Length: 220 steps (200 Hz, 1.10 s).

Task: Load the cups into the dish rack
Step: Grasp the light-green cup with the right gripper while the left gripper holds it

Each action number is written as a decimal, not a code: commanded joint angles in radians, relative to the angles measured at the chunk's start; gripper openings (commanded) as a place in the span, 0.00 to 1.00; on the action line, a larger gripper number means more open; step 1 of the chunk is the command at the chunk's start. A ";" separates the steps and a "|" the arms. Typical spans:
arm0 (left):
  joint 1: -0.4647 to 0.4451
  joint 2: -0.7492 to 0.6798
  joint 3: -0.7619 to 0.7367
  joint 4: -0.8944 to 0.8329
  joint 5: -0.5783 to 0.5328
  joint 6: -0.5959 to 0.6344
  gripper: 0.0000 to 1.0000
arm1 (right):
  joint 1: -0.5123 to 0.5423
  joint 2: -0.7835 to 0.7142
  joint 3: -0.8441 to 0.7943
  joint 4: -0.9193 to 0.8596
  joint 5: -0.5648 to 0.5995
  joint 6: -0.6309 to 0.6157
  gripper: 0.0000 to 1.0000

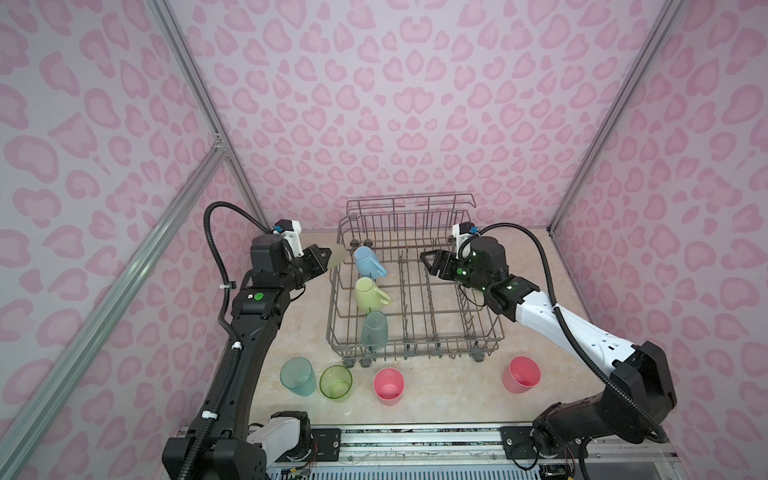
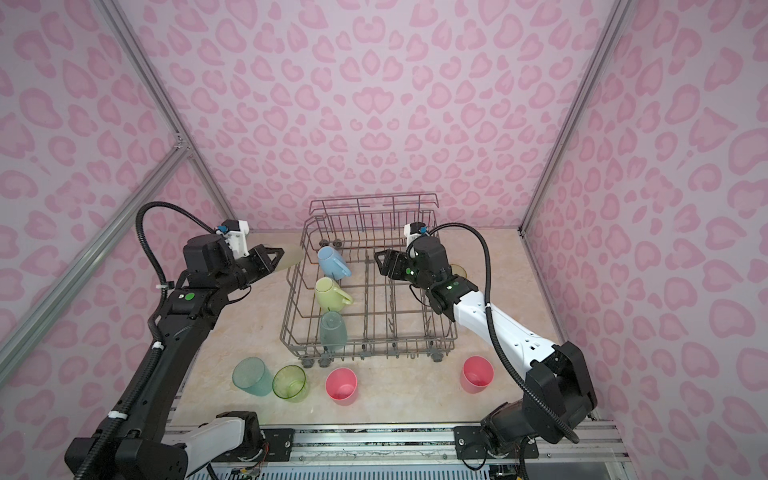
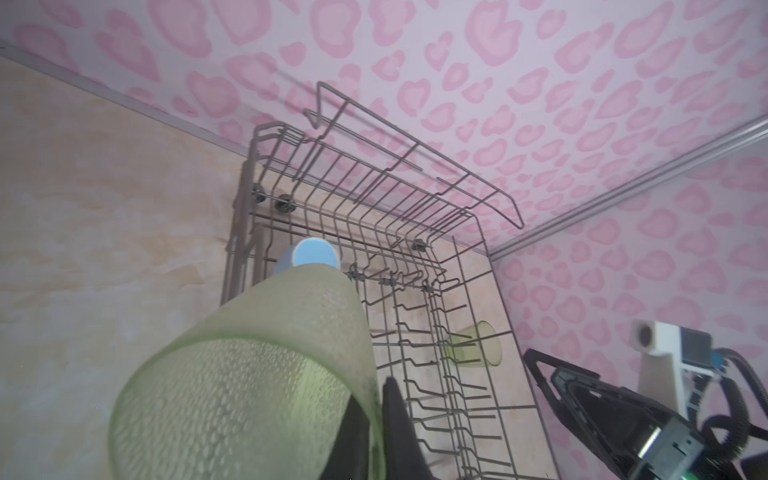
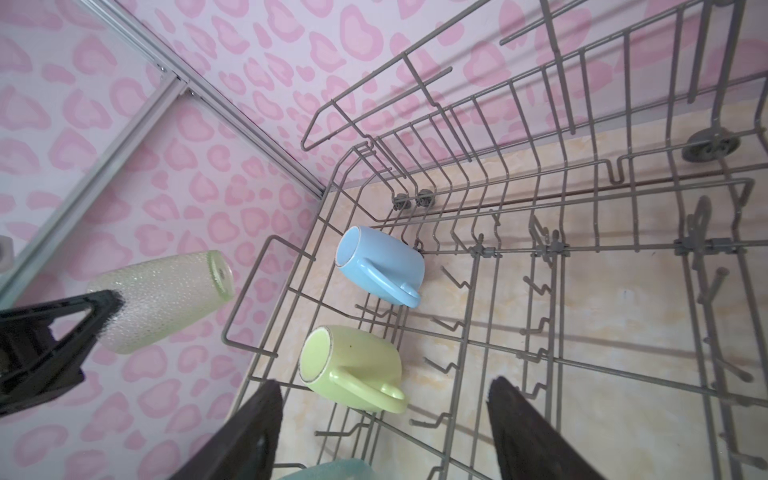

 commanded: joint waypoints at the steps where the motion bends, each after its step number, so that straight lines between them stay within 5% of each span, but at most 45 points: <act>1: -0.048 0.028 -0.014 0.221 0.124 -0.025 0.03 | -0.019 0.012 0.000 0.087 -0.050 0.126 0.77; 60: -0.183 0.154 -0.017 0.498 0.268 -0.062 0.03 | -0.057 0.053 0.018 0.198 -0.071 0.359 0.78; 126: -0.303 0.253 -0.023 0.696 0.236 -0.098 0.03 | -0.077 0.077 -0.017 0.367 -0.033 0.644 0.76; 220: -0.381 0.373 0.027 0.865 0.236 -0.133 0.03 | -0.087 0.082 0.013 0.272 0.013 0.842 0.71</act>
